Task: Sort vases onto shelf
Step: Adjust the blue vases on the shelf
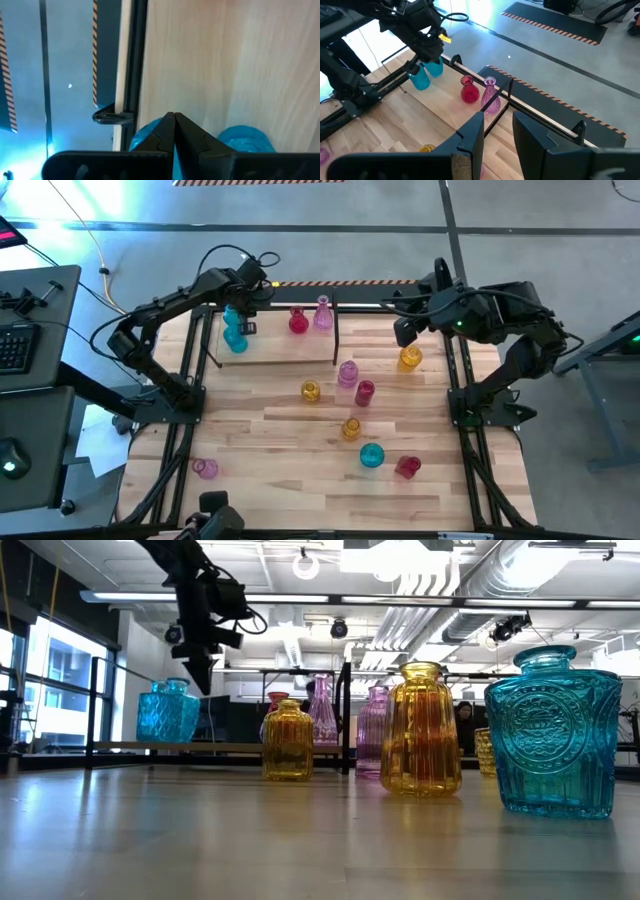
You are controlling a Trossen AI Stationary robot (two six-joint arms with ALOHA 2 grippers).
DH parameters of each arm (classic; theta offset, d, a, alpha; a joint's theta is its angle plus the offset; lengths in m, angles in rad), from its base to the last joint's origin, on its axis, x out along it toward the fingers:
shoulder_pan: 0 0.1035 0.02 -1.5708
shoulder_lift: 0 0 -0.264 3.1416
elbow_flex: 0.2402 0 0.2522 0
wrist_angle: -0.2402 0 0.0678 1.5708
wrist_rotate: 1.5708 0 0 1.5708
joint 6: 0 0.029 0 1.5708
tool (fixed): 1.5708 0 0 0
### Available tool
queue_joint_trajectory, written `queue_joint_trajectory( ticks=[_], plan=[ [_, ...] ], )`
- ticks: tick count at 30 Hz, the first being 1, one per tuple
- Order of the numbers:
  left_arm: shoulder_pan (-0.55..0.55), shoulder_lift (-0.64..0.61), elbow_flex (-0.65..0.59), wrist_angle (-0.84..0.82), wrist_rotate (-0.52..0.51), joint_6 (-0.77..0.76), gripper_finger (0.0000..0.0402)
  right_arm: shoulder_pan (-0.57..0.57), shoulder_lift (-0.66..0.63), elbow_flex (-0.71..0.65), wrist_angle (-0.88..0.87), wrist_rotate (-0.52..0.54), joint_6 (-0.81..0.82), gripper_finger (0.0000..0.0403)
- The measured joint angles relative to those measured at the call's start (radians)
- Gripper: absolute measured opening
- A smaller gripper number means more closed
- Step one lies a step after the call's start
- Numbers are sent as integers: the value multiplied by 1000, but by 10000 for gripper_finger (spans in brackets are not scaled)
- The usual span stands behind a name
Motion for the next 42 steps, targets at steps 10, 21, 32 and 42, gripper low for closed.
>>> queue_joint_trajectory(
  ticks=[10, 21, 32, 42],
  plan=[
    [34, 0, 0, -12, 0, -1, 0, 0, 0, 0, 0, 0, -8, 87],
    [72, 0, 0, -23, 0, -9, 0, 0, 0, 0, 0, 0, -8, 87],
    [78, 0, 0, -44, 0, -11, 0, 0, 0, 0, 0, -1, -8, 87],
    [125, 0, 0, -54, 0, -20, 0, 0, 0, 0, 0, -1, -8, 87]
  ],
)
